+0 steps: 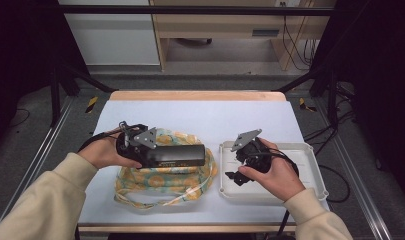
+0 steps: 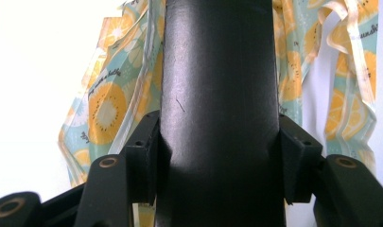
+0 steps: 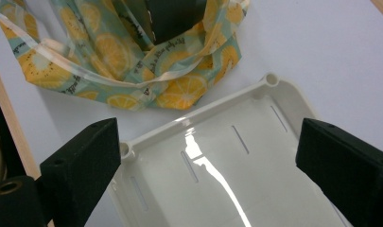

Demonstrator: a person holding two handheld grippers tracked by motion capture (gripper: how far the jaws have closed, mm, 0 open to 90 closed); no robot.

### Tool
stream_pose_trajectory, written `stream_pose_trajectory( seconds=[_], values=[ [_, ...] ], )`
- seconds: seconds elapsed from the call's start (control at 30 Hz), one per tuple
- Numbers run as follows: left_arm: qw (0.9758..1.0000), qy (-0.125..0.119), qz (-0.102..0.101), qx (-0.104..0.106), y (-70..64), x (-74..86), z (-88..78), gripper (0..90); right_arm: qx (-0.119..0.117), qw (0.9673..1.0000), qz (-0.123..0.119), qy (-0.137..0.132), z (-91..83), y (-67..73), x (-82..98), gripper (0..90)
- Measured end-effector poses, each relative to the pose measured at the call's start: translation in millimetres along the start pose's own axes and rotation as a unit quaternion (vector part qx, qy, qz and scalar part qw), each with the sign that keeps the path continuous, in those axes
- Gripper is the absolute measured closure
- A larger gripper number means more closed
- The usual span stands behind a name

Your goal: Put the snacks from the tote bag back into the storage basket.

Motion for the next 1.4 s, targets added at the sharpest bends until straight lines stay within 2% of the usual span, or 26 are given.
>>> stream_pose_trajectory(
  seconds=[0.2,0.27,0.4,0.63,0.77,1.4],
  values=[
    [1.0,0.001,-0.001,0.002,-0.6,-7.2,-1.3,42.9,-0.015,0.9995,-0.023,-0.015,-5.9,-1.3,-8.1,8.5],
    [1.0,0.001,-0.002,0.001,-0.6,-10.5,-1.7,42.9,-0.026,0.999,-0.035,-0.01,-7.1,-0.9,-10.1,8.7],
    [1.0,0.003,0.002,0.001,-1.6,-17.0,-2.8,42.9,-0.033,0.998,-0.053,0.004,-6.0,-0.5,-13.5,9.5],
    [0.9999,0.008,0.013,0.001,-3.9,-31.8,-0.9,42.9,-0.042,0.9963,-0.074,0.009,-7.8,-1.8,-21.2,11.3],
    [0.9998,0.006,0.018,0.003,-4.8,-37.9,0.3,42.9,-0.048,0.9947,-0.087,0.025,-9.3,0.3,-24.0,11.0],
    [0.9995,0.005,0.029,0.006,-9.7,-50.7,5.1,42.9,-0.063,0.992,-0.104,0.036,-4.0,2.3,-27.5,11.8]
  ],
)
Point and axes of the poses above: each handheld gripper's, and its own axes: z roughly forward along the jaws, x roughly out of its underside, y roughly to its left, the point moved 4 cm from there along z, roughly forward along the jaws, and after that the axes turned 15 degrees about y, right-handed, at the moved point
